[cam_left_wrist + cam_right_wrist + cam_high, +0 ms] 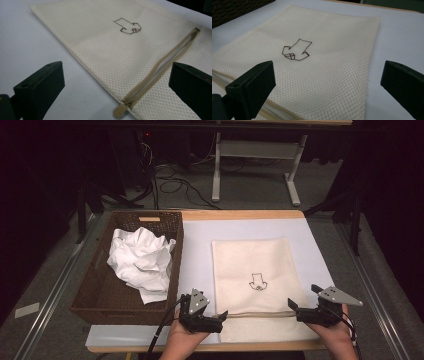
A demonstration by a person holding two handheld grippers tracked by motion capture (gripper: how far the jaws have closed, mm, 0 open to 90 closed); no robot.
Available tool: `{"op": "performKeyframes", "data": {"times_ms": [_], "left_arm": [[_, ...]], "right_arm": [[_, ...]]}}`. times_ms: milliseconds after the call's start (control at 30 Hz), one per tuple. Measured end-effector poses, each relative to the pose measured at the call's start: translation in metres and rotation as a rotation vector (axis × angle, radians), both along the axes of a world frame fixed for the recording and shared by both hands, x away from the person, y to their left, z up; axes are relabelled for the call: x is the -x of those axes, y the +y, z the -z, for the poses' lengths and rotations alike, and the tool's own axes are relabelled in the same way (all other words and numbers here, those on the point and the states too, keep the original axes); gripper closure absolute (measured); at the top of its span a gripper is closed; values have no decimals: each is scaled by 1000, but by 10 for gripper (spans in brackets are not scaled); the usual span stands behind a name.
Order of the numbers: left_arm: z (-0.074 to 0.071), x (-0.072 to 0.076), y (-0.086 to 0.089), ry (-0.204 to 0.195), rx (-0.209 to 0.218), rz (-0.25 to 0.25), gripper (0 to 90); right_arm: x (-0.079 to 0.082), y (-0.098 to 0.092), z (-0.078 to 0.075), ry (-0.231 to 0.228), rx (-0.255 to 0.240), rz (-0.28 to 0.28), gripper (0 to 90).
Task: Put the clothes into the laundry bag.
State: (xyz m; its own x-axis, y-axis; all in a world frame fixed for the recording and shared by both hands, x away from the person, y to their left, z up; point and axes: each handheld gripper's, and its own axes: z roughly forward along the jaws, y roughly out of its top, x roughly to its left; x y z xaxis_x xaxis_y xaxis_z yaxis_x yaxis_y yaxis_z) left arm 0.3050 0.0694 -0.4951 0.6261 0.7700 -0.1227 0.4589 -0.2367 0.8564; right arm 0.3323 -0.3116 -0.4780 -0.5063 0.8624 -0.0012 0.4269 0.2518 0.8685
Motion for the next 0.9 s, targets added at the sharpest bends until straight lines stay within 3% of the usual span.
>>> {"op": "performKeyframes", "data": {"times_ms": [167,200,300,433,533,633,733,900], "left_arm": [[3,1,-5,37,-21,33,74],[3,1,-5,37,-21,33,109],[12,-1,-8,85,-14,55,202],[21,0,-15,117,-51,96,310],[25,3,-23,121,-76,122,341],[26,7,-27,102,-115,111,349],[28,8,-27,95,-157,89,428],[30,10,-26,79,-158,69,548]], "right_arm": [[-1,1,1,10,3,-4,4],[-1,1,1,9,4,-4,4],[-2,1,2,10,6,-10,5],[-2,2,3,16,12,-18,6],[-3,3,4,19,26,-23,6],[-2,3,3,19,25,-16,6],[-2,1,3,17,26,-11,7],[-2,-1,2,10,14,-11,10]]}}
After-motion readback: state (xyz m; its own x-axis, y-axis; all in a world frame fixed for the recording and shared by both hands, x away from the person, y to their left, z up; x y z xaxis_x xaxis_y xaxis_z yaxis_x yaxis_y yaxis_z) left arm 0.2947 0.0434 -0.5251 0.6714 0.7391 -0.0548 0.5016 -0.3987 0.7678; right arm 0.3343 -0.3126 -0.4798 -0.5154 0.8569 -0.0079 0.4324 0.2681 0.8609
